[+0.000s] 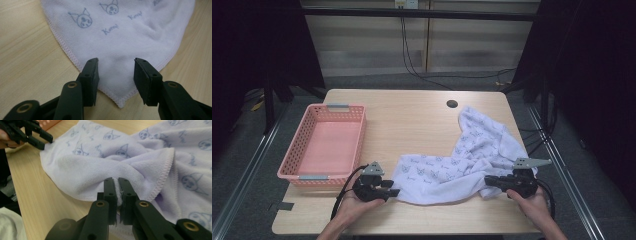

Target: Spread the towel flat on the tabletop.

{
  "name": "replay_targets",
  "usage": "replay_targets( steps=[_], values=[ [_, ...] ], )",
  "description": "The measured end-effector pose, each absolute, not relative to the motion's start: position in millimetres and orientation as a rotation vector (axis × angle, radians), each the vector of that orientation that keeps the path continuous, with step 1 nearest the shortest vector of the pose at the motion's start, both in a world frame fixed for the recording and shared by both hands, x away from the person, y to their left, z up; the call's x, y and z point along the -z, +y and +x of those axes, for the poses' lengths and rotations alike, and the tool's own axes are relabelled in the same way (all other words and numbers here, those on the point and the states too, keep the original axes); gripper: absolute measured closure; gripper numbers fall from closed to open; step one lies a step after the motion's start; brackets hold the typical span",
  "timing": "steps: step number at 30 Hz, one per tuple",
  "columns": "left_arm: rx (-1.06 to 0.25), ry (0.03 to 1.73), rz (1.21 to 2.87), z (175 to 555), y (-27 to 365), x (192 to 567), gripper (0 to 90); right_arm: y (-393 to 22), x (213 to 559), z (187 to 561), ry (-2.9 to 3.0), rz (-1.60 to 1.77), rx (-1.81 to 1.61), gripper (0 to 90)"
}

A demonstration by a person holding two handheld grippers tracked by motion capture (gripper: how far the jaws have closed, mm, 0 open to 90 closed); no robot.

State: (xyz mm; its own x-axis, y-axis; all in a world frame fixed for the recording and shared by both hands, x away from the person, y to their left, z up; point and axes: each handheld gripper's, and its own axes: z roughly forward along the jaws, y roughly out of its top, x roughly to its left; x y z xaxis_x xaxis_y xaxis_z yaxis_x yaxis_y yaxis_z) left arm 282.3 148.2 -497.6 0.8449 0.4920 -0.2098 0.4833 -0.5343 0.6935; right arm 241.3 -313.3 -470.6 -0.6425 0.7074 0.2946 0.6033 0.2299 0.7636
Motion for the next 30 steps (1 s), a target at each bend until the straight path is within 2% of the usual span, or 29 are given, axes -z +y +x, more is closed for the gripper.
replay_targets(
  steps=[2, 7, 11, 14, 19, 24, 30],
  values=[
    [-0.054, 0.691, 2.239, 279.1, 145.7, 497.1, 60.1, -314.2, 470.1, 241.7, 2.359, 1.274, -1.391, 86.2],
    [-0.066, 0.615, 2.279, 268.2, 137.9, 496.9, 86.6, -317.8, 468.3, 244.0, 2.333, 1.284, -1.398, 86.1],
    [-0.055, 0.647, 2.284, 268.6, 136.8, 495.7, 88.9, -317.9, 467.6, 243.9, 2.335, 1.274, -1.401, 86.1],
    [0.014, 0.669, 2.268, 274.6, 139.2, 495.7, 89.4, -318.2, 466.1, 243.5, 2.328, 1.275, -1.403, 86.1],
    [0.095, 0.711, 2.109, 282.9, 145.8, 481.2, 89.4, -321.8, 457.7, 246.6, 2.296, 1.273, -1.448, 86.1],
    [0.065, 0.682, 2.027, 288.1, 147.7, 452.5, 89.3, -324.6, 438.3, 255.0, 2.252, 1.240, -1.486, 86.1],
    [0.002, 0.695, 1.925, 312.1, 155.2, 414.1, 89.4, -317.5, 403.5, 277.5, 2.202, 1.164, -1.534, 86.2]
  ],
)
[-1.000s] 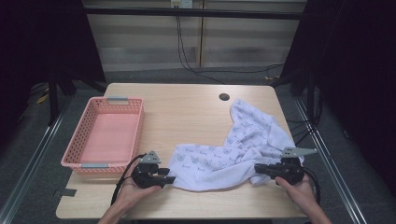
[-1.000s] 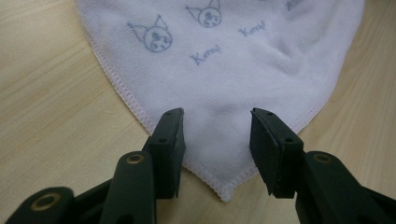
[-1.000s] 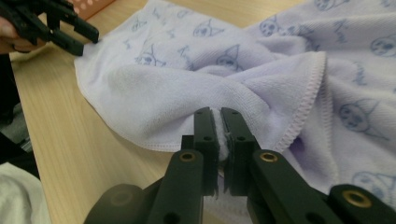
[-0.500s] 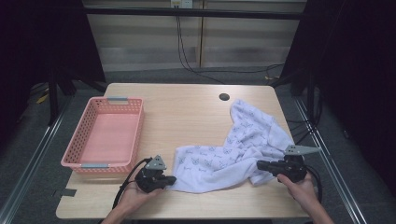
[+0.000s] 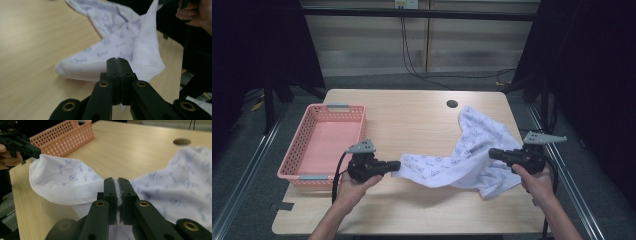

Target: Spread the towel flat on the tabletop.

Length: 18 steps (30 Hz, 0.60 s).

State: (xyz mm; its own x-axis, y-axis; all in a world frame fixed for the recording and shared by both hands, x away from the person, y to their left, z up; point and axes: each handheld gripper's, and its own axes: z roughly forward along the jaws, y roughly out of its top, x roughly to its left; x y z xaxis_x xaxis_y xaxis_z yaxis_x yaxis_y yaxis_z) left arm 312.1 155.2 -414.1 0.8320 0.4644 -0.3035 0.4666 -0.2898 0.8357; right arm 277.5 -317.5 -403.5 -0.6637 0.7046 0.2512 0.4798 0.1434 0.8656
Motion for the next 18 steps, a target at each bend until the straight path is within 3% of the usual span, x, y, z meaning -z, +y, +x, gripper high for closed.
replay_targets(
  steps=[11, 18],
  values=[
    [-0.128, 0.752, 1.759, 368.0, 172.1, 339.5, 89.4, -323.4, 330.1, 335.4, 2.015, 1.131, -1.608, 86.4],
    [-0.207, 0.739, 1.713, 376.7, 176.4, 295.1, 89.5, -321.8, 288.2, 358.2, 1.963, 1.121, -1.602, 86.5]
  ],
)
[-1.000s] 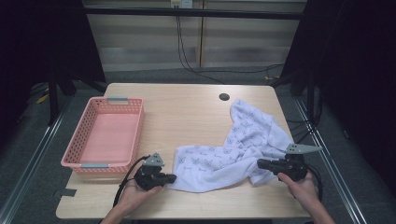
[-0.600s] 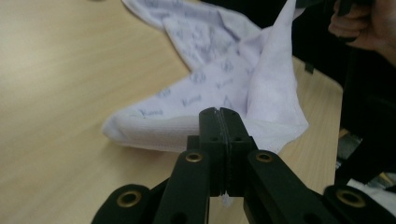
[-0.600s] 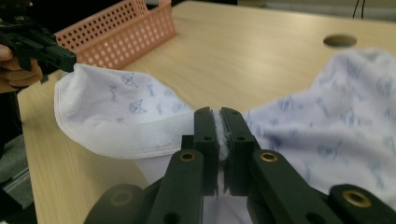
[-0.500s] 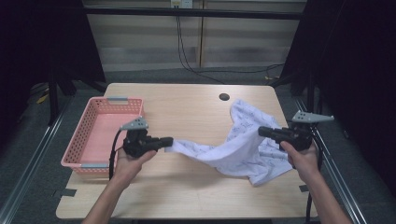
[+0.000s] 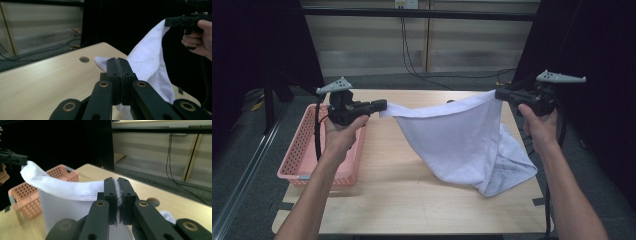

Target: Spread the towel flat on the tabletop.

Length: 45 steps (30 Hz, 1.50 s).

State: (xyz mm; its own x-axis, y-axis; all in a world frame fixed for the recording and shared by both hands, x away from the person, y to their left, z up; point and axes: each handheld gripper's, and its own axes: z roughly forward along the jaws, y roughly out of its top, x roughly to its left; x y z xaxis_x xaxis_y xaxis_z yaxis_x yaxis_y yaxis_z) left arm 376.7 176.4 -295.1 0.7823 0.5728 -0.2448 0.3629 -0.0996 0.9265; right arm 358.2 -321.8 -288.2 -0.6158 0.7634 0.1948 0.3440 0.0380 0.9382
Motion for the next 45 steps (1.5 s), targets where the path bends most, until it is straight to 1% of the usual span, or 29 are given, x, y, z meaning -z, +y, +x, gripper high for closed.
replay_targets(
  steps=[2, 5, 6, 8, 12, 13, 14, 15, 16, 17, 18, 19, 20, 24, 25, 27, 28, 29, 30, 31, 32, 33, 34, 35, 36, 37, 40, 43, 45],
  values=[
    [-0.214, 0.731, 1.663, 378.2, 180.8, 281.3, 89.5, -322.2, 273.1, 363.4, 1.936, 1.118, -1.599, 86.6],
    [-0.278, 0.692, 1.626, 375.5, 187.4, 246.6, 89.5, -322.4, 235.1, 366.4, 1.879, 1.069, -1.617, 86.7],
    [-0.278, 0.692, 1.626, 375.5, 187.4, 246.6, 89.5, -322.4, 235.1, 366.4, 1.879, 1.069, -1.617, 86.7],
    [-0.303, 0.669, 1.596, 370.2, 191.4, 228.7, 89.5, -322.3, 205.3, 358.2, 1.830, 0.994, -1.668, 86.7],
    [-0.326, 0.620, 1.606, 350.3, 194.2, 218.3, 89.4, -324.0, 195.4, 339.9, 1.800, 0.939, -1.733, 86.7],
    [-0.309, 0.622, 1.664, 338.2, 191.0, 233.6, 89.3, -325.1, 207.6, 328.9, 1.826, 0.944, -1.726, 86.7],
    [-0.309, 0.622, 1.664, 338.2, 191.0, 233.6, 89.3, -325.1, 207.6, 328.9, 1.826, 0.944, -1.726, 86.7],
    [-0.266, 0.622, 1.726, 325.9, 188.3, 258.9, 89.3, -325.1, 231.0, 316.2, 1.884, 0.956, -1.707, 86.7],
    [-0.266, 0.622, 1.726, 325.9, 188.3, 258.9, 89.3, -325.1, 231.0, 316.2, 1.884, 0.956, -1.707, 86.7],
    [-0.258, 0.622, 1.758, 318.6, 187.9, 272.2, 89.3, -322.8, 258.3, 298.6, 1.953, 0.961, -1.683, 86.7],
    [-0.237, 0.624, 1.768, 311.1, 187.9, 286.2, 89.3, -322.8, 258.3, 298.6, 1.953, 0.961, -1.683, 86.7],
    [-0.189, 0.633, 1.789, 296.0, 189.8, 313.3, 89.2, -319.7, 286.4, 278.6, 2.033, 0.972, -1.645, 86.7],
    [-0.189, 0.633, 1.789, 296.0, 189.8, 313.3, 89.2, -319.7, 286.4, 278.6, 2.033, 0.972, -1.645, 86.7],
    [-0.109, 0.672, 1.830, 263.8, 194.8, 363.6, 89.1, -321.7, 340.7, 236.6, 2.133, 1.033, -1.632, 86.7],
    [-0.084, 0.670, 1.826, 255.7, 196.6, 373.9, 89.0, -324.7, 364.3, 216.2, 2.157, 1.073, -1.643, 86.6],
    [-0.031, 0.680, 1.824, 238.1, 200.7, 393.0, 89.0, -325.4, 375.1, 205.6, 2.177, 1.083, -1.637, 86.6],
    [-0.008, 0.691, 1.855, 219.0, 203.6, 408.5, 88.9, -325.4, 392.7, 183.8, 2.216, 1.104, -1.632, 86.6],
    [-0.008, 0.691, 1.855, 219.0, 203.6, 408.5, 88.8, -325.2, 398.1, 173.6, 2.242, 1.107, -1.621, 86.5],
    [0.030, 0.676, 1.885, 201.3, 206.2, 419.6, 88.7, -325.4, 402.1, 163.6, 2.251, 1.106, -1.628, 86.3],
    [0.030, 0.676, 1.885, 201.3, 206.2, 419.6, 88.2, -325.4, 402.1, 163.6, 2.251, 1.106, -1.628, 86.3],
    [0.036, 0.689, 1.899, 193.9, 207.7, 424.0, 86.8, -325.6, 409.3, 147.1, 2.287, 1.102, -1.635, 84.8],
    [0.047, 0.696, 1.908, 189.2, 209.8, 428.3, 86.8, -325.6, 409.3, 147.1, 2.287, 1.102, -1.635, 84.8],
    [0.072, 0.708, 1.902, 185.4, 211.8, 433.2, 83.0, -325.8, 416.7, 135.4, 2.296, 1.120, -1.638, 76.0],
    [0.095, 0.739, 1.907, 182.5, 214.9, 444.4, 79.2, -326.3, 419.6, 131.9, 2.307, 1.122, -1.621, 71.0],
    [0.095, 0.739, 1.907, 182.5, 214.9, 444.4, 77.3, -326.3, 419.6, 131.9, 2.307, 1.122, -1.621, 71.0],
    [0.089, 0.757, 1.931, 183.7, 216.1, 452.5, 75.3, -330.2, 422.6, 130.2, 2.288, 1.139, -1.596, 63.2],
    [0.106, 0.783, 1.922, 189.1, 214.2, 456.1, 73.3, -334.2, 423.0, 133.8, 2.258, 1.154, -1.582, 61.6],
    [0.102, 0.770, 1.963, 205.6, 200.7, 457.0, 70.9, -333.6, 427.2, 149.4, 2.260, 1.158, -1.525, 58.4],
    [0.091, 0.727, 1.997, 233.7, 181.4, 458.9, 69.4, -327.9, 437.0, 175.8, 2.296, 1.150, -1.465, 57.9]
  ],
)
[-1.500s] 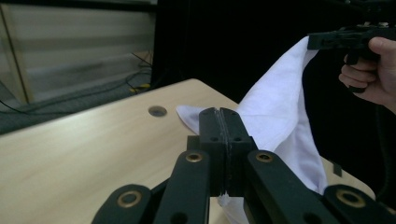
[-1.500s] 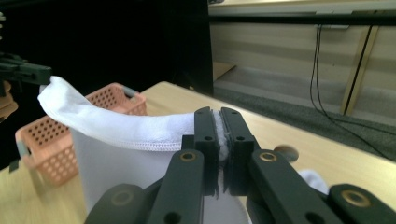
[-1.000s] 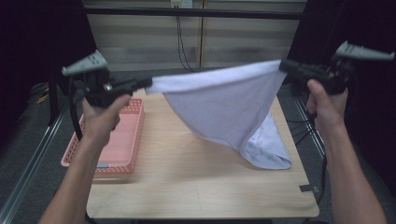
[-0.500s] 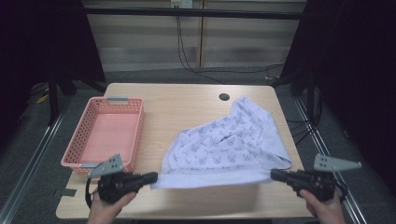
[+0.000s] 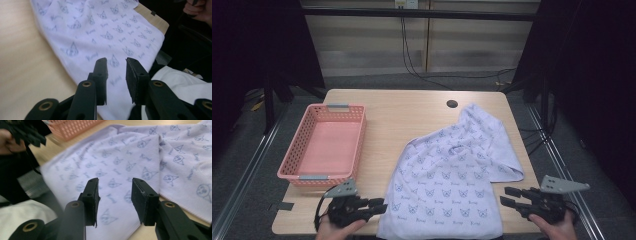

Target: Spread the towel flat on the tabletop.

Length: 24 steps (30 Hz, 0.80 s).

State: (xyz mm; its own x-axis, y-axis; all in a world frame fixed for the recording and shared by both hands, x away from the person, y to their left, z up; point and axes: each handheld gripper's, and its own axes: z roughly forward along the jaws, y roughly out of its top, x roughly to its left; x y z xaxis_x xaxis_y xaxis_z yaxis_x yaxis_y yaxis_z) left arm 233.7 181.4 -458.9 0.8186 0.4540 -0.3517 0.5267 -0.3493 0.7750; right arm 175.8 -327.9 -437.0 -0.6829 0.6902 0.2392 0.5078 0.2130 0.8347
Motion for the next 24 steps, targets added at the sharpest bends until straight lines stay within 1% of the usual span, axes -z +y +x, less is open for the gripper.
replay_targets(
  steps=[1, 2, 3, 4, 5, 6, 7, 8, 10, 11, 12, 13, 14, 15, 16, 17, 19, 21, 24],
  values=[
    [0.091, 0.727, 1.997, 233.7, 181.4, 458.9, 69.1, -327.9, 437.0, 175.8, 2.296, 1.150, -1.465, 57.9],
    [0.100, 0.768, 2.012, 257.0, 169.0, 464.4, 68.3, -322.2, 444.8, 197.1, 2.323, 1.165, -1.439, 56.7],
    [0.100, 0.768, 2.012, 257.0, 169.0, 464.4, 67.5, -322.2, 444.8, 197.1, 2.323, 1.165, -1.439, 56.7],
    [0.097, 0.757, 2.040, 267.2, 161.8, 467.5, 67.3, -315.3, 452.3, 217.8, 2.333, 1.175, -1.386, 54.2],
    [0.083, 0.742, 2.065, 275.9, 154.3, 470.6, 67.3, -315.3, 452.3, 217.8, 2.333, 1.175, -1.386, 54.2],
    [0.077, 0.734, 2.092, 284.4, 147.2, 473.7, 67.0, -312.5, 456.2, 228.3, 2.345, 1.178, -1.367, 54.0],
    [0.077, 0.722, 2.108, 293.0, 141.7, 476.8, 65.1, -307.6, 464.0, 247.7, 2.348, 1.185, -1.324, 52.1],
    [0.076, 0.735, 2.108, 300.6, 137.5, 479.3, 65.1, -307.6, 464.0, 247.7, 2.348, 1.185, -1.324, 52.1],
    [0.056, 0.749, 2.110, 311.4, 131.8, 484.4, 65.7, -302.6, 471.6, 264.3, 2.372, 1.194, -1.287, 50.9],
    [0.049, 0.747, 2.135, 313.8, 129.7, 487.9, 67.3, -297.5, 478.4, 276.5, 2.387, 1.208, -1.241, 50.3],
    [0.029, 0.752, 2.167, 314.6, 128.6, 492.0, 67.3, -297.5, 478.4, 276.5, 2.387, 1.208, -1.241, 50.3],
    [0.040, 0.763, 2.188, 314.5, 128.8, 496.3, 68.7, -295.3, 481.4, 280.7, 2.396, 1.220, -1.248, 52.8],
    [-0.001, 0.757, 2.210, 309.3, 132.0, 499.6, 78.1, -292.0, 486.4, 283.1, 2.424, 1.215, -1.248, 76.0],
    [-0.001, 0.757, 2.210, 309.3, 132.0, 499.6, 85.9, -292.0, 486.4, 283.1, 2.424, 1.215, -1.248, 76.0],
    [-0.010, 0.724, 2.240, 302.6, 134.9, 498.4, 90.0, -292.2, 484.2, 276.9, 2.438, 1.202, -1.265, 87.6],
    [-0.010, 0.724, 2.240, 302.6, 134.9, 498.4, 90.0, -293.2, 481.1, 272.2, 2.448, 1.196, -1.297, 88.0],
    [0.047, 0.735, 2.238, 289.1, 143.1, 497.8, 90.0, -296.0, 474.5, 258.4, 2.441, 1.186, -1.351, 88.4],
    [0.057, 0.725, 2.242, 283.2, 145.7, 497.6, 90.0, -298.1, 469.8, 241.6, 2.448, 1.169, -1.375, 88.3],
    [0.127, 0.695, 2.281, 256.4, 153.9, 494.2, 90.0, -299.7, 468.9, 216.3, 2.483, 1.166, -1.375, 88.0]
  ],
)
